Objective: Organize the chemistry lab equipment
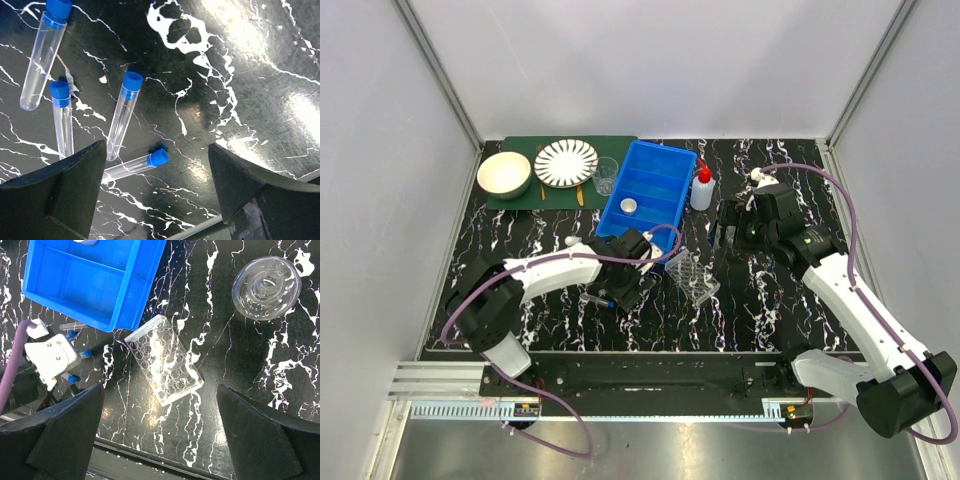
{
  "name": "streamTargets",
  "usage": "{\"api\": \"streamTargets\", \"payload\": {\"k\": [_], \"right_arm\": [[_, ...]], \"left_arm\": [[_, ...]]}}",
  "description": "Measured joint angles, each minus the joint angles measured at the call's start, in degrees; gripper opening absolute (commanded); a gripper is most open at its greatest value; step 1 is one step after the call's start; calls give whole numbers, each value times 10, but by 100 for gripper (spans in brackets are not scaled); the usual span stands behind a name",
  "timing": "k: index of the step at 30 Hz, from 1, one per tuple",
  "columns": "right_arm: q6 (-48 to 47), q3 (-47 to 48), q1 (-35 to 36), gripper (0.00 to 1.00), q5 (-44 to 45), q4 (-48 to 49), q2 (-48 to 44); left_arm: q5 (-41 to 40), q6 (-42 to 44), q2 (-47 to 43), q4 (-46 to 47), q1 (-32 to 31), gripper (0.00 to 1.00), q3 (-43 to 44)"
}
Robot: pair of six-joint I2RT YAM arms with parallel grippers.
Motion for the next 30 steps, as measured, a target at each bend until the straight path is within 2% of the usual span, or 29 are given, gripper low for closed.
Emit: {"api": "streamTargets", "payload": {"k": [5, 11, 20, 22, 30], "right_arm": [[0, 0, 0, 100, 0, 0, 0], [0, 0, 0, 100, -3, 0, 2], [0, 0, 0, 100, -4, 0, 3], [0, 0, 0, 100, -4, 0, 3], [0, 0, 0, 100, -5, 1, 7]], "left_arm": [[9, 0, 3, 13, 21, 80, 0], [23, -2, 20, 24, 44, 68, 0], [32, -2, 42, 35, 55, 57, 2], [32, -2, 43, 36, 55, 49, 2], [28, -3, 49, 41, 55, 28, 7]]}}
